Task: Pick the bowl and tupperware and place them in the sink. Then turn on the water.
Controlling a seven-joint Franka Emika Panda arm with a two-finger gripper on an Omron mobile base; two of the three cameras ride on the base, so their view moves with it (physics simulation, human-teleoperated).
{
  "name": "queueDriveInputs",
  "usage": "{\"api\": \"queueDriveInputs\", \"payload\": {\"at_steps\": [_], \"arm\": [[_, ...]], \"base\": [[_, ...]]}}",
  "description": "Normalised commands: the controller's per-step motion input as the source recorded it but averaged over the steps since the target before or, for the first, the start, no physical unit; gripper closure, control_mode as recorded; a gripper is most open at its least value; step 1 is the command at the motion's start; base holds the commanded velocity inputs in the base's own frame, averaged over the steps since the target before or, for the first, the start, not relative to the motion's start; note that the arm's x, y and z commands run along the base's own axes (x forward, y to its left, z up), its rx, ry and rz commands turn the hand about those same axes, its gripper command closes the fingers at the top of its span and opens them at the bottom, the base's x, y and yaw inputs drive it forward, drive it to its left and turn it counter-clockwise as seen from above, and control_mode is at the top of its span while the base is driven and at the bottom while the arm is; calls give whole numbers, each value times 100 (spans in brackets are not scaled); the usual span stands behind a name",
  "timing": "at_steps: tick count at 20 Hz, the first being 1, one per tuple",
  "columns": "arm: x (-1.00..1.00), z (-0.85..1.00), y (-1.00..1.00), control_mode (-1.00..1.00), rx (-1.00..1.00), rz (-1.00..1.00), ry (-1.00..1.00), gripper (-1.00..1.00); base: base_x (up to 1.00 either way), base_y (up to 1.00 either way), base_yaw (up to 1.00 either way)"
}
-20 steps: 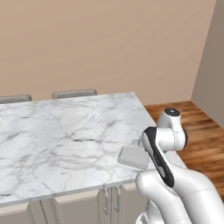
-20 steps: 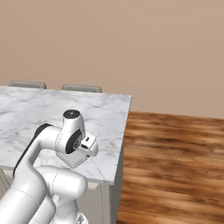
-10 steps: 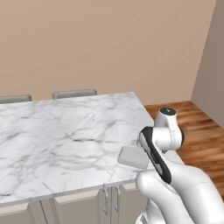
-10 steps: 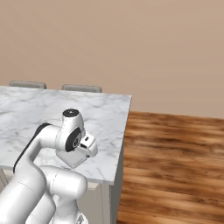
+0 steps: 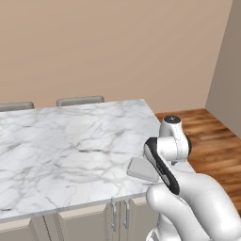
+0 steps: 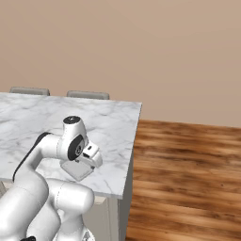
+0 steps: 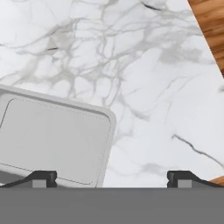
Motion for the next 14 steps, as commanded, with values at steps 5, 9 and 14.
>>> {"api": "queueDriveInputs", "payload": {"at_steps": [5,9,14], "arm": [[6,-14,1,-100,0,0,0,-100],[3,-17,0,-100,0,0,0,-100],[0,-18,0,-100,0,0,1,-100]], "base": [[0,0,0],[0,0,0],[0,0,0]]}}
